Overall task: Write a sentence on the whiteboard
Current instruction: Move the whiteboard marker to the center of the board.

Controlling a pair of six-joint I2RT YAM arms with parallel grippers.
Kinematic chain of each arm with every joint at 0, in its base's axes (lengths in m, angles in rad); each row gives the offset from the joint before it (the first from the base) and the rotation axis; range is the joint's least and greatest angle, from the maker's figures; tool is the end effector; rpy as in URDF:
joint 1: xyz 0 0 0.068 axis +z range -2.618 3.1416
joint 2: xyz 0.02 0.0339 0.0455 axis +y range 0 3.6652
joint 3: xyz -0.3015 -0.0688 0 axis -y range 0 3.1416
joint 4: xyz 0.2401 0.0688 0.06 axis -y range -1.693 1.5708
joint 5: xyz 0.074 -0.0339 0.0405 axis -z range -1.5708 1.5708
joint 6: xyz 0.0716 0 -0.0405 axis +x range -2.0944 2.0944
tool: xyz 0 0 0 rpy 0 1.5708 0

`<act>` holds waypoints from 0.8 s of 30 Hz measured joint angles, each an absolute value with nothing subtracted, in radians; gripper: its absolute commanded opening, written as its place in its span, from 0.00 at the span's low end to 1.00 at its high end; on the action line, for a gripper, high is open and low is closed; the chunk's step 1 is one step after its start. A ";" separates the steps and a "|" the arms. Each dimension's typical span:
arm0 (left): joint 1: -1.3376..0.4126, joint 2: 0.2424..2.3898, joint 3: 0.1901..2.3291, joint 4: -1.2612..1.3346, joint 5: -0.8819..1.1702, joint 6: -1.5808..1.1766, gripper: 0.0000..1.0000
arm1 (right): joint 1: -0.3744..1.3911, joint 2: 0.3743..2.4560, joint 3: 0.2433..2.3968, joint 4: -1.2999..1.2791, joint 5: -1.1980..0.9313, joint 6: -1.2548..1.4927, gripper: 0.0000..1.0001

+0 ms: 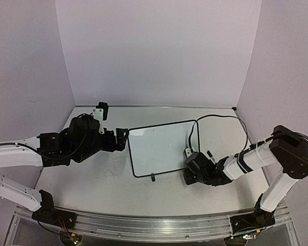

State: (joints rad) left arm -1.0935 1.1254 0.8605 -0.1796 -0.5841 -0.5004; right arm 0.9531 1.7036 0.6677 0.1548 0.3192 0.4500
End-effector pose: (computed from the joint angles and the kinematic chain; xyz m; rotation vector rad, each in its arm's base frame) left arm 0.1537 -0.2113 0.3231 0.2139 1.9548 -0.4664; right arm 0.2061 0.2513 0.1268 -0.4640 2.3640 0.2619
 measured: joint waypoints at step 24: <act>-1.093 1.194 0.989 -0.151 -0.558 -0.400 0.99 | 0.471 1.055 0.563 -0.166 0.273 0.584 0.73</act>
